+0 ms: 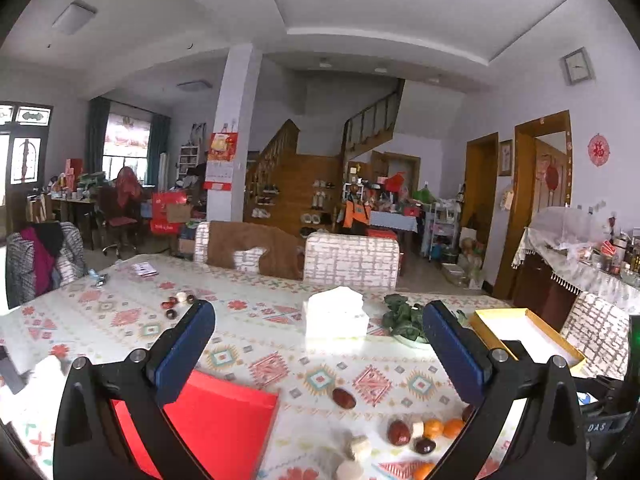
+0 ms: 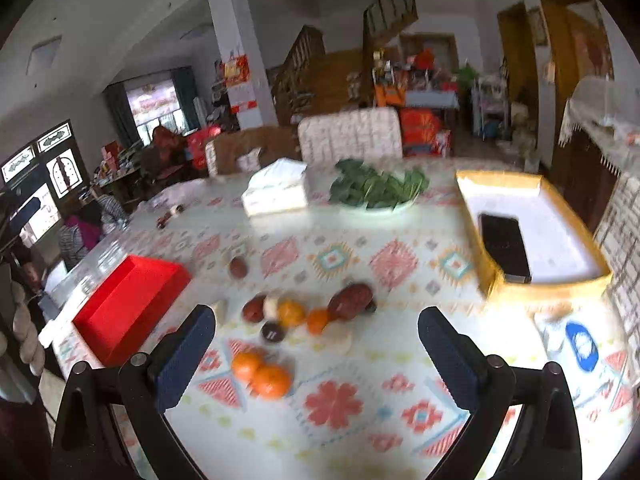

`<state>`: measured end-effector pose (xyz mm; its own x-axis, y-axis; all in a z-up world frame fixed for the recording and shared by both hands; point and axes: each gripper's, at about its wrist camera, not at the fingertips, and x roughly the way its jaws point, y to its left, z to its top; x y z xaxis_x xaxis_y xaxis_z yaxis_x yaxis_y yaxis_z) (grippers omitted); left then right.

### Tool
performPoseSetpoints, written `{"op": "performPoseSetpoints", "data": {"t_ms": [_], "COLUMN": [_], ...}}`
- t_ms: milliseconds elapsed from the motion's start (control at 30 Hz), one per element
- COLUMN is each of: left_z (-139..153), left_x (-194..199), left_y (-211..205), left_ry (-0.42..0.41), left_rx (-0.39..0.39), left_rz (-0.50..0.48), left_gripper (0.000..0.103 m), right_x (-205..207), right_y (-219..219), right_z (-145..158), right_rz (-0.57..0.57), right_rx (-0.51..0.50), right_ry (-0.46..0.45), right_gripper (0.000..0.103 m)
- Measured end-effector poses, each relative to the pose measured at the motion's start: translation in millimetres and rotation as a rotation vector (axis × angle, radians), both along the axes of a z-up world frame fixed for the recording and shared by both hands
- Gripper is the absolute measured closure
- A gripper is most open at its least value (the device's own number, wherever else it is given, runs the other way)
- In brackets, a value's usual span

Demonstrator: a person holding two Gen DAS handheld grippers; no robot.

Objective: Organize fruits

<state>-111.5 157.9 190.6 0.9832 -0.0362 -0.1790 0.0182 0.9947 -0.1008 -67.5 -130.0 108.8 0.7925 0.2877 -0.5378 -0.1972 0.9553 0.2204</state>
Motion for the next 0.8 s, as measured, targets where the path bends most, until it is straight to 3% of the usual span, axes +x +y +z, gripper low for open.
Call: {"op": "performPoseSetpoints", "data": {"t_ms": [100,200,367,433,567,667,800], "left_z": [5.7,10.4,4.9,-4.9,-52.5,-94.8,-132.3], "left_x": [33.5,42.2,14.5,0.7,-9.4,-5.6,2.4], "left_y": [-0.3,6.5,7.8,2.9,-14.9,-26.7,-35.9], "left_ry": [0.043,0.019,-0.016,0.013,0.206,0.379,0.484], "left_rx": [-0.015,-0.022,-0.003,0.03,0.127,0.135,0.16], "left_rz": [-0.015,0.016,0.03,0.01,-0.06,-0.135,-0.148], "left_gripper": [0.0,0.0,0.0,0.0,0.0,0.0,0.0], "right_x": [36.7,53.9,40.0,27.4,12.0,8.5,11.7], "right_y": [3.0,2.8,9.9,19.8,51.3,64.7,76.9], "right_z": [-1.7,4.4,-1.0,-12.1,-43.7,-60.2,-75.3], "right_rz": [0.052,0.073,0.101,0.159,0.256,0.265,0.277], "right_rx": [0.017,0.027,0.04,0.032,-0.061,-0.114,-0.147], "right_ry": [0.063,0.066,0.034,0.061,0.159,0.186,0.227], "right_gripper": [0.0,0.0,0.0,0.0,0.0,0.005,0.016]}}
